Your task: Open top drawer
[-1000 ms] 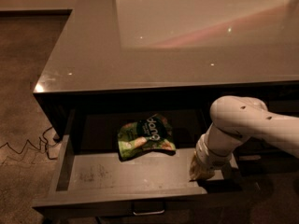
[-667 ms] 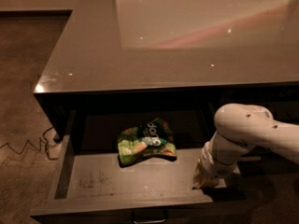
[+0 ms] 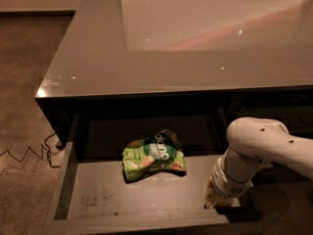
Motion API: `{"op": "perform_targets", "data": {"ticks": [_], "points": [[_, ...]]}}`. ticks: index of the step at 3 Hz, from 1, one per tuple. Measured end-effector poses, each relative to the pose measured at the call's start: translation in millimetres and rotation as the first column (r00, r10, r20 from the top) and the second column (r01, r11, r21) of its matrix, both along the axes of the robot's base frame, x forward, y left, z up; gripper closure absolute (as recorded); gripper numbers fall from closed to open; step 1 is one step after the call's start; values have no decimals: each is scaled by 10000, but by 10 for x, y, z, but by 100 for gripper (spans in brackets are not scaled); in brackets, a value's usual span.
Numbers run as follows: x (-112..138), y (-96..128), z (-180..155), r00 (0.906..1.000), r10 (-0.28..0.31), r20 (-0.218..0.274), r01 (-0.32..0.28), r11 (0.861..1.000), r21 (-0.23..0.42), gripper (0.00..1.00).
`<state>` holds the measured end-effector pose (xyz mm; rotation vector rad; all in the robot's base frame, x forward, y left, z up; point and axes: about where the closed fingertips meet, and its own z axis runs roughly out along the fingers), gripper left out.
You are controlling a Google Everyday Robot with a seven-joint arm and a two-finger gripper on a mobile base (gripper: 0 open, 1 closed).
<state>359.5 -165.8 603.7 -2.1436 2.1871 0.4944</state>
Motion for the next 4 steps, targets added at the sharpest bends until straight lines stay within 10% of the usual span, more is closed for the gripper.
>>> {"op": "perform_targets", "data": {"ticks": [4], "points": [[9, 3, 0, 10000, 1, -1, -1, 10000, 0, 12]]}}
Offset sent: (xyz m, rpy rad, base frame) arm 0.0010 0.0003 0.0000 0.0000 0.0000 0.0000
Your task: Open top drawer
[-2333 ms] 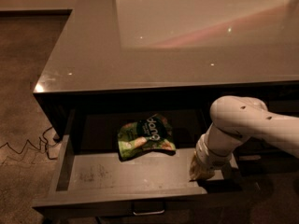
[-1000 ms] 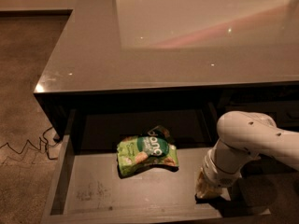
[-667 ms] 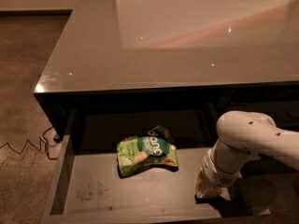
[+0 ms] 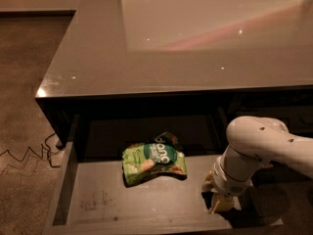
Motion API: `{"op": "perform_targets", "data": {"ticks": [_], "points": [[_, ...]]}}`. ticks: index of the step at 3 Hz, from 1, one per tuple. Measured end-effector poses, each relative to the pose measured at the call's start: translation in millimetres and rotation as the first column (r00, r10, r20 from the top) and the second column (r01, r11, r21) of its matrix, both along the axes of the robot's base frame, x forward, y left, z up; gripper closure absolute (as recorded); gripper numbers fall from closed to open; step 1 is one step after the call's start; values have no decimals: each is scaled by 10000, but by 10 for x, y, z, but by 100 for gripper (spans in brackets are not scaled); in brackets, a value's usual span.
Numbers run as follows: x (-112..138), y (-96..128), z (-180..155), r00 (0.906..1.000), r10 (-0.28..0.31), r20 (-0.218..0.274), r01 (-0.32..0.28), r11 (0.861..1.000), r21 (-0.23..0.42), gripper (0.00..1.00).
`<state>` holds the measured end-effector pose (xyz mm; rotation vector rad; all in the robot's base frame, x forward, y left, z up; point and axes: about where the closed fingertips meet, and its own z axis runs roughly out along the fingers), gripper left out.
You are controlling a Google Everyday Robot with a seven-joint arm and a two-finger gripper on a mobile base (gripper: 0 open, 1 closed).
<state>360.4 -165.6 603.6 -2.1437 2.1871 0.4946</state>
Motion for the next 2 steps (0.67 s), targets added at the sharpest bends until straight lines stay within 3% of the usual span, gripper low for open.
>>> {"op": "perform_targets", "data": {"ticks": [1, 2], "points": [[0, 0, 0, 10000, 0, -1, 0, 10000, 0, 0], [0, 0, 0, 10000, 0, -1, 0, 10000, 0, 0]]}}
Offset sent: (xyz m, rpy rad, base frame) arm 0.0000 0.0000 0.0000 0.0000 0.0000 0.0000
